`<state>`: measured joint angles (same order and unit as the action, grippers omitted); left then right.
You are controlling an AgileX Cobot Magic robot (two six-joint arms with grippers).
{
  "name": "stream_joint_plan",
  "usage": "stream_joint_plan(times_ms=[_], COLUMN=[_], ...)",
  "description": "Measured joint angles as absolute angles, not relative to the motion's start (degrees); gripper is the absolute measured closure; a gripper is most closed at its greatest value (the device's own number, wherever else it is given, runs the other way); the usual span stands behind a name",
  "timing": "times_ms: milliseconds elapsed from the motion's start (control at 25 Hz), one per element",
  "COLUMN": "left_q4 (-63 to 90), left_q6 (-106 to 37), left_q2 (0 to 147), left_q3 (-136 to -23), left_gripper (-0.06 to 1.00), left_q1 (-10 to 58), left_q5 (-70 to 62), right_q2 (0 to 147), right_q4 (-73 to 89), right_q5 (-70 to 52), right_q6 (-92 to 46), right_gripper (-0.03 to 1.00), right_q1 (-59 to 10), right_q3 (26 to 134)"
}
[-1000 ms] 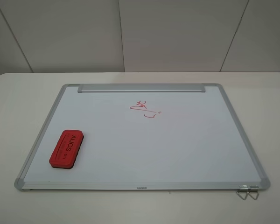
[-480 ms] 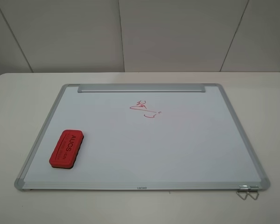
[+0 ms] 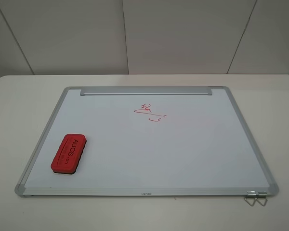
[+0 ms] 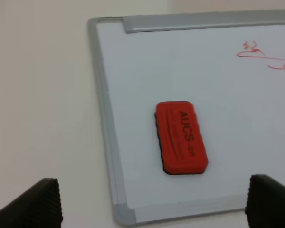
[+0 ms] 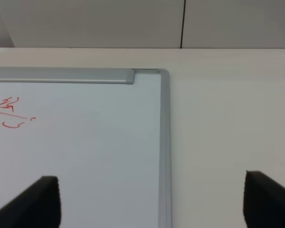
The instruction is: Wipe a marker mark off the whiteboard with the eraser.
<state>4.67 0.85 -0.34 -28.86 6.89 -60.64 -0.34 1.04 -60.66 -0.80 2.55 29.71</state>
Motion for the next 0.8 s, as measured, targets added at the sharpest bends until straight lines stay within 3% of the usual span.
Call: stream_joint_plan(times_ms=[200,800], left_q4=[4.7,4.8], left_q6=[0.9,-0.5], left_q2=[-0.3,-0.3], left_q3=[-28.9,-28.9], left_gripper=[0.17,0.17], left_q1=[0.1,-0.2], left_q5=[-60.6,-60.6], right_q2=[-0.3,-0.3], right_q4=[1.0,1.0], right_q5=[-60.7,-60.7], right_q6=[-0.8,-0.8], right_gripper=[0.27,0.27], right_q1=[2.6,2.6], right_q3=[29.7,29.7])
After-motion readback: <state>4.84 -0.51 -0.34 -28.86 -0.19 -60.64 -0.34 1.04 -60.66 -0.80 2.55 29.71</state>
